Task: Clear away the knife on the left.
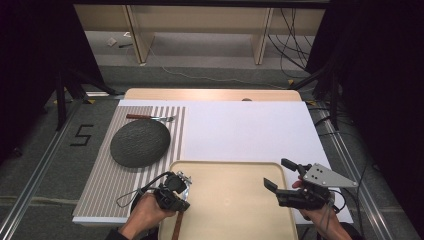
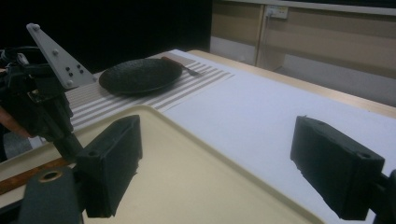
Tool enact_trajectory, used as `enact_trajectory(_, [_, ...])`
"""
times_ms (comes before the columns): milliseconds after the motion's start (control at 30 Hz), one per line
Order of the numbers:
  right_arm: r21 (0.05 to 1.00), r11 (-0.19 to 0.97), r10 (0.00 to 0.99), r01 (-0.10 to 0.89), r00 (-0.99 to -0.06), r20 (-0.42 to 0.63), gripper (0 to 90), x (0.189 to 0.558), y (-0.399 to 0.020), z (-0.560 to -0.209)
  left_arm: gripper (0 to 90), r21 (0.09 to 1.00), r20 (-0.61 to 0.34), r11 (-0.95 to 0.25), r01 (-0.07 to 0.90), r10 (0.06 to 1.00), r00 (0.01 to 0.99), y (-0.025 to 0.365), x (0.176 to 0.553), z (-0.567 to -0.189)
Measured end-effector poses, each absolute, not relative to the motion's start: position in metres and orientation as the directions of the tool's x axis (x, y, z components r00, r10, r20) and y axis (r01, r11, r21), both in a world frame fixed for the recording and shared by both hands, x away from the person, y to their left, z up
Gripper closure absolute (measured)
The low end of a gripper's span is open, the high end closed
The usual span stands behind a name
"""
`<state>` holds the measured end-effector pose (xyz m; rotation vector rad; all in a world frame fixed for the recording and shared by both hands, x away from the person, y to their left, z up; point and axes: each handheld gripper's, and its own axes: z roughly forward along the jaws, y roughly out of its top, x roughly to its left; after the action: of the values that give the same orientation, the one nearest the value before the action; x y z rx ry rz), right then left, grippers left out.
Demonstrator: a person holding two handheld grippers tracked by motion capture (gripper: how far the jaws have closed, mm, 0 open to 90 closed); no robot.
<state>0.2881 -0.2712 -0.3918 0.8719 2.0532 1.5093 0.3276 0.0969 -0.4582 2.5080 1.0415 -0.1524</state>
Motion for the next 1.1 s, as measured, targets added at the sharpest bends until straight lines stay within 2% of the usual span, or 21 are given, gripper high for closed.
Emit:
enact_trajectory(567, [0.952,0.204,0.712,0.227,-0.702,0.015,17.6,0.288,-0.271,-0.392,89.8,0.271,-0.243,-0.653,0.707,0.665,0.706,0.114,0.332,-0.461])
enact_trajectory(1100, [0.953,0.203,0.712,0.226,-0.702,0.015,17.6,0.288,-0.271,-0.392,89.6,0.294,-0.22,-0.642,0.709,0.676,0.703,0.12,0.335,-0.46])
